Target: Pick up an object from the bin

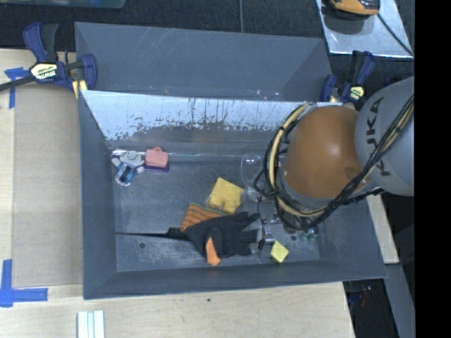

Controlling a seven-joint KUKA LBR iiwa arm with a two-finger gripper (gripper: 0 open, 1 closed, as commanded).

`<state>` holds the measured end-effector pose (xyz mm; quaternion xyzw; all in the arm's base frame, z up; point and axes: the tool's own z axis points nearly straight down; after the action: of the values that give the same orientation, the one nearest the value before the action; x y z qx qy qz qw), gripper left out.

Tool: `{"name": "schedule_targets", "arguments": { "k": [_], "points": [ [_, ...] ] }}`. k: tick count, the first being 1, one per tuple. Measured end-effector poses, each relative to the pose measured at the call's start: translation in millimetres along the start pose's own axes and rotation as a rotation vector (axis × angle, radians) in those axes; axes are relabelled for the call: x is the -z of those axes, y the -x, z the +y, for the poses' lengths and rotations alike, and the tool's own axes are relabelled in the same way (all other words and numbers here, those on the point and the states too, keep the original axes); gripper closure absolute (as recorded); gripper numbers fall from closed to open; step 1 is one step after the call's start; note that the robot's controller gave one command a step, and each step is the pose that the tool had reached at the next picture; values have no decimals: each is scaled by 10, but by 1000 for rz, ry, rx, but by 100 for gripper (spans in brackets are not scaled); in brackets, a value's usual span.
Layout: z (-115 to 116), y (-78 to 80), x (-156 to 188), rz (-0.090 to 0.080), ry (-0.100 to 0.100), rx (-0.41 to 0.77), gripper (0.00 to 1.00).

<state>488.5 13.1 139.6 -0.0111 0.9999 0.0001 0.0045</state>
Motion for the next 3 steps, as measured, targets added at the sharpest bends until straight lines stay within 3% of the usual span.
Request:
{"name": "schedule_targets", "arguments": {
  "k": [1, 2, 3],
  "points": [
    [-84, 64, -709, -1, 1, -22, 0],
    [-78, 225, -669, -23, 0, -50, 100],
    [-78, 225, -669, -24, 0, -50, 100]
  ]
}}
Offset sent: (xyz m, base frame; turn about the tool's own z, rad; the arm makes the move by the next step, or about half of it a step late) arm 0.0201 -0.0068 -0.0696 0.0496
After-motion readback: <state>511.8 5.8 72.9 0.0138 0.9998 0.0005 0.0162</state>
